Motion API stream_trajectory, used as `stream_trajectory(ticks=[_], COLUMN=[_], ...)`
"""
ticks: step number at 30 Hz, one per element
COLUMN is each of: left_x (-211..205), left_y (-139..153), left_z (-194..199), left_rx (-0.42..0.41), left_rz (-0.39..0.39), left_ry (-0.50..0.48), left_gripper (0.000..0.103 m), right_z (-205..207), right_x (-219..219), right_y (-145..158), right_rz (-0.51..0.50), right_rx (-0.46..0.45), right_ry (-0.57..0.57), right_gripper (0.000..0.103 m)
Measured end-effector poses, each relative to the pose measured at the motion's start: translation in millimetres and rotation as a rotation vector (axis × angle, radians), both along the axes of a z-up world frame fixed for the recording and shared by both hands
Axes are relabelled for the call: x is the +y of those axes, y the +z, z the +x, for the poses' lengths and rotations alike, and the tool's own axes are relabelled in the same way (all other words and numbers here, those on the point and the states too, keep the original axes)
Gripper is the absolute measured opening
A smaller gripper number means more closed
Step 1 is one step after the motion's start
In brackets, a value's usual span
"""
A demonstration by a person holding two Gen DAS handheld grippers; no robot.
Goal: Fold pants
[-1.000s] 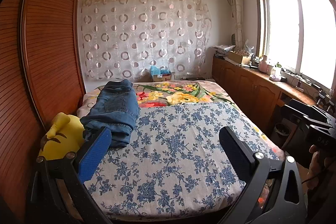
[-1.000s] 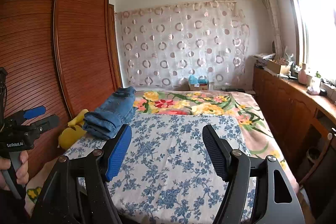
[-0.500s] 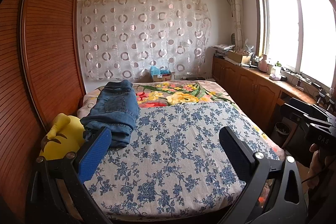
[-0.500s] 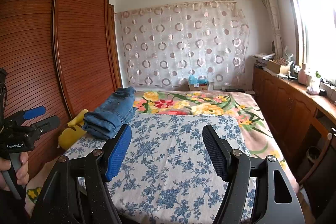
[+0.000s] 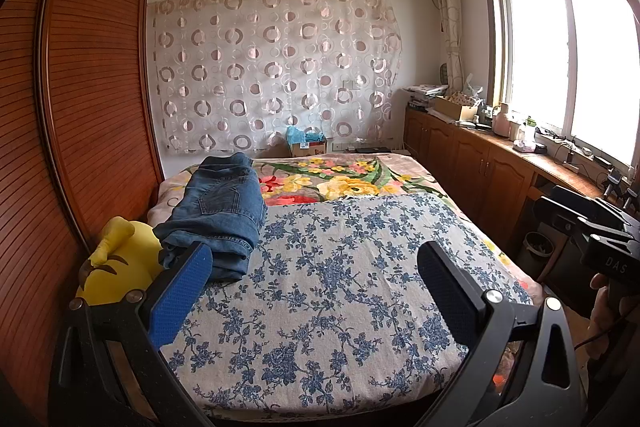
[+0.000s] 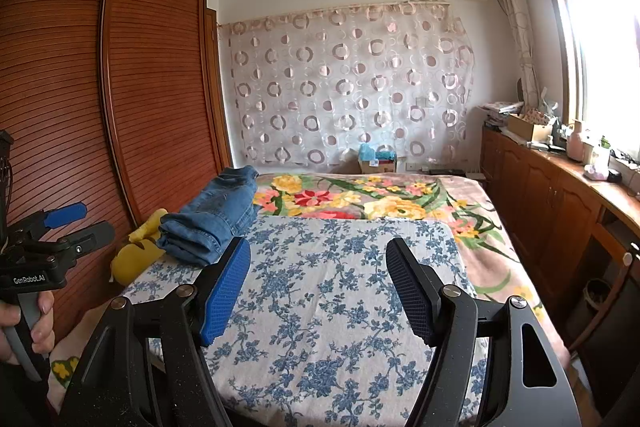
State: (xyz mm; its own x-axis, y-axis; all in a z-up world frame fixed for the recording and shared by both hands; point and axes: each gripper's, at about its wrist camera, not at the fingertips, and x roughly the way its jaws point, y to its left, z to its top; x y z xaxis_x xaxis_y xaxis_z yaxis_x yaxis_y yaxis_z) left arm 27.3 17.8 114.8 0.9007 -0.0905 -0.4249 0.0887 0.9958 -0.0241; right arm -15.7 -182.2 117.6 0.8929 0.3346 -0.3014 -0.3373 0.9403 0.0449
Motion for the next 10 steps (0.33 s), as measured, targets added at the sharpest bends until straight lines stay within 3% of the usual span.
stream_trajectory(ticks=[10], left_x=[-0.3], left_y=[-0.1], left_z=[0.1], left_rx=[0.0], left_rz=[0.001], left_ry=[0.0], left_gripper=[0.103], right_z=[-0.8], right_x=[1.3], right_y=[0.2], right_rz=[-0.001], right_rx=[-0.001], right_ry=[-0.002], right_gripper=[0.072])
